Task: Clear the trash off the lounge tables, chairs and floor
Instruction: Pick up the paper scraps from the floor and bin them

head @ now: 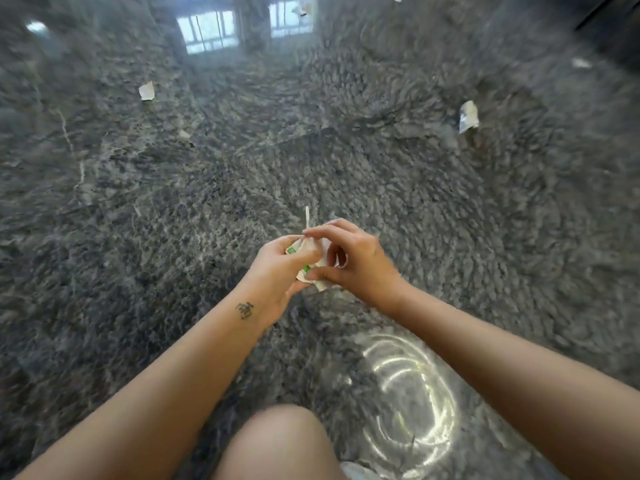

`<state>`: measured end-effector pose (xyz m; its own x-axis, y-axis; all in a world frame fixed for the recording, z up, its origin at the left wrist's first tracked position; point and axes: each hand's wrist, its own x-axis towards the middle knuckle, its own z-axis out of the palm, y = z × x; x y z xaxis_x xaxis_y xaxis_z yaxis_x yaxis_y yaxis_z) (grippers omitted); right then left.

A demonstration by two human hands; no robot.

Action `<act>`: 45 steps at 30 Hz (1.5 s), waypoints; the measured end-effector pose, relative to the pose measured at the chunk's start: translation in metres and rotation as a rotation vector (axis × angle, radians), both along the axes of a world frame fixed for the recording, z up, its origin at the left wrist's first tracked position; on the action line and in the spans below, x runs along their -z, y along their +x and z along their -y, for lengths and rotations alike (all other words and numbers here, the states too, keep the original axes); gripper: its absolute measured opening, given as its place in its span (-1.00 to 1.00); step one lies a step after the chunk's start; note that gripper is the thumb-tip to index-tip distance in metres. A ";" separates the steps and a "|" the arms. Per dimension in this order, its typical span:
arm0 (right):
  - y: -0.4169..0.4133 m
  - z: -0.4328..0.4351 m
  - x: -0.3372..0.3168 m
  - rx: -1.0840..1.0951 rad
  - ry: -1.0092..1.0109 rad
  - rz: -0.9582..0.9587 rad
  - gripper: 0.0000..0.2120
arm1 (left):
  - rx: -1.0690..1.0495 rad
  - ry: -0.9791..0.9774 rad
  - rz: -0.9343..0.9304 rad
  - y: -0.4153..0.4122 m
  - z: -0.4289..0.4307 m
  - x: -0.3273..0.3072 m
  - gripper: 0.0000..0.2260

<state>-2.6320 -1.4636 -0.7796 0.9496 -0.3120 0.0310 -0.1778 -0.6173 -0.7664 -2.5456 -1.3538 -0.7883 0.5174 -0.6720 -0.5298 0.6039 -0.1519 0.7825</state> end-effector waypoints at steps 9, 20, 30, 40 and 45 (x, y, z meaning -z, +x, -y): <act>-0.077 0.082 -0.095 0.199 -0.263 0.033 -0.53 | 0.071 -0.020 0.110 -0.044 0.087 -0.072 -0.86; -0.140 0.254 -0.106 0.679 -0.309 0.010 -0.71 | 0.059 0.019 0.090 -0.053 0.208 -0.062 -0.89; -0.072 0.452 0.025 0.765 -0.059 -0.058 -0.71 | -0.047 0.180 0.121 -0.032 0.378 -0.007 -0.87; 0.039 0.570 0.106 0.760 0.119 -0.299 -0.46 | -0.156 0.222 0.104 0.015 0.504 0.026 -0.86; 0.064 0.585 0.127 0.754 0.077 -0.383 -0.43 | -0.199 0.290 0.138 0.037 0.536 0.043 -0.85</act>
